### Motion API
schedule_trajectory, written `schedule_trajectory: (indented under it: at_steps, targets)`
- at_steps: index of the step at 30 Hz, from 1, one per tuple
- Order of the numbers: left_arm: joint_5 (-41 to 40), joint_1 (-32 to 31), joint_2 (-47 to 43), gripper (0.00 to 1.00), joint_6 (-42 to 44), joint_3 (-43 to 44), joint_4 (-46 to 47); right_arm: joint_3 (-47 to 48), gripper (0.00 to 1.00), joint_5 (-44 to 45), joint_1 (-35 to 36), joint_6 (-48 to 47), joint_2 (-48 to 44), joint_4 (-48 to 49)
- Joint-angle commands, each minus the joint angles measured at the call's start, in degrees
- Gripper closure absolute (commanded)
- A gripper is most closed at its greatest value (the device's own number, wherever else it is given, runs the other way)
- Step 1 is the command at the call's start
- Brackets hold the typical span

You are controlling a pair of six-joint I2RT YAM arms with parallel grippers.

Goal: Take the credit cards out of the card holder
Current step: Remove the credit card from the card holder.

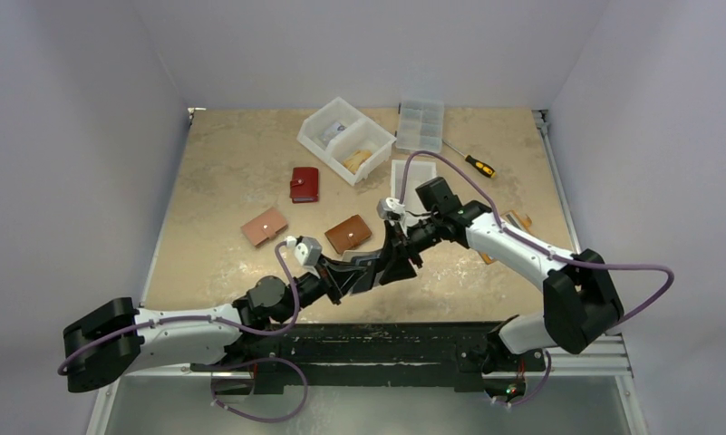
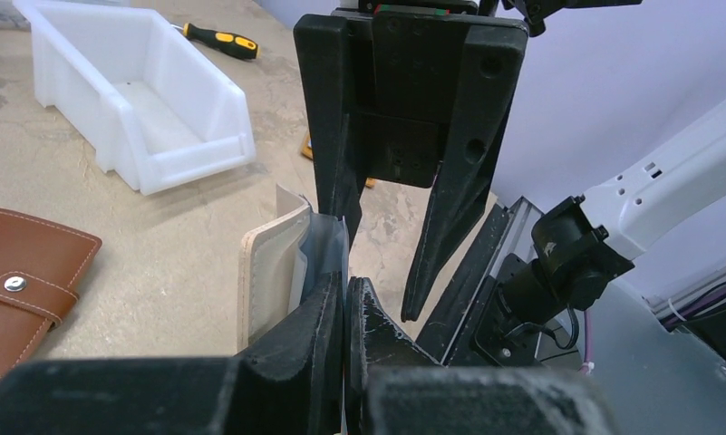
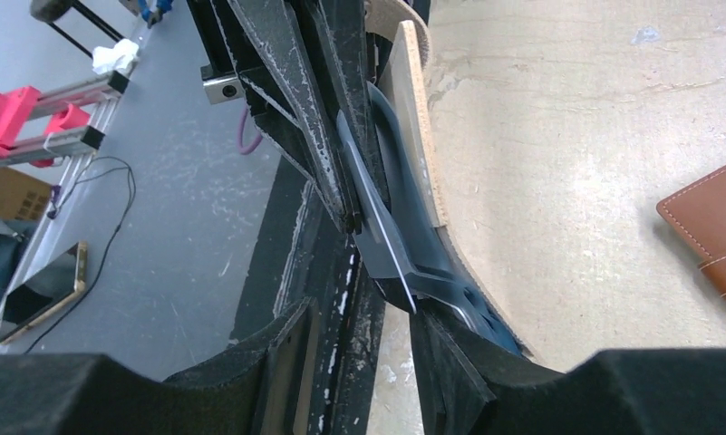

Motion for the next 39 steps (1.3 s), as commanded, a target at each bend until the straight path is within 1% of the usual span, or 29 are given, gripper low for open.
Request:
schedule_trajectory:
  at_steps: [1,7,9,12,16,18,19,20,21,24,29,39]
  targets:
    - [2.0,-0.5,0.3,1.0,1.4,1.4,7.2,1.8,0.52,-4.9,-0.9,1.4,0.0,1.8]
    - [1.6,-0.5,2.0,1.0,1.4,2.2,7.6,1.9,0.6,-7.2,-1.0,1.5,-0.2,1.6]
    - [1.5,-0.5,2.3,1.0,1.4,2.4,7.7,1.8,0.64,-7.5,-0.9,1.6,-0.2,1.6]
    - [0.8,-0.5,2.1,1.0,1.3,2.2,7.6,1.9,0.79,-7.1,-0.9,1.7,0.3,1.5]
    - [-1.1,-0.5,-0.3,0.99,0.7,1.2,6.3,2.3,0.93,-6.1,-0.9,0.9,0.6,0.6]
    - [-1.8,-0.5,-2.0,0.93,-0.1,0.5,5.3,2.3,0.98,-5.4,-1.0,0.5,0.6,0.5]
    - [-2.2,-0.5,-2.9,0.88,-0.7,0.1,4.7,2.3,1.0,-5.1,-1.0,0.3,0.4,0.3]
    - [-2.3,-0.5,-3.7,0.8,-1.2,-0.2,3.8,2.3,1.0,-5.0,-0.9,0.1,0.4,0.2]
    - [-2.3,-0.5,-4.6,0.75,-1.7,-0.5,3.0,2.3,1.0,-4.8,-0.9,-0.1,0.4,0.1]
    - [-1.6,-0.5,-6.7,0.69,-3.0,-1.0,0.7,2.4,1.0,-4.5,-0.9,-0.6,0.5,-0.4]
    - [0.1,-0.4,-8.1,0.68,-4.5,-1.7,-1.4,2.9,1.0,-4.5,-1.0,-2.0,1.1,-1.7]
    - [2.3,-0.4,-6.6,0.69,-5.3,-1.7,-2.1,3.9,1.0,-4.9,-1.1,-5.6,1.8,-4.9]
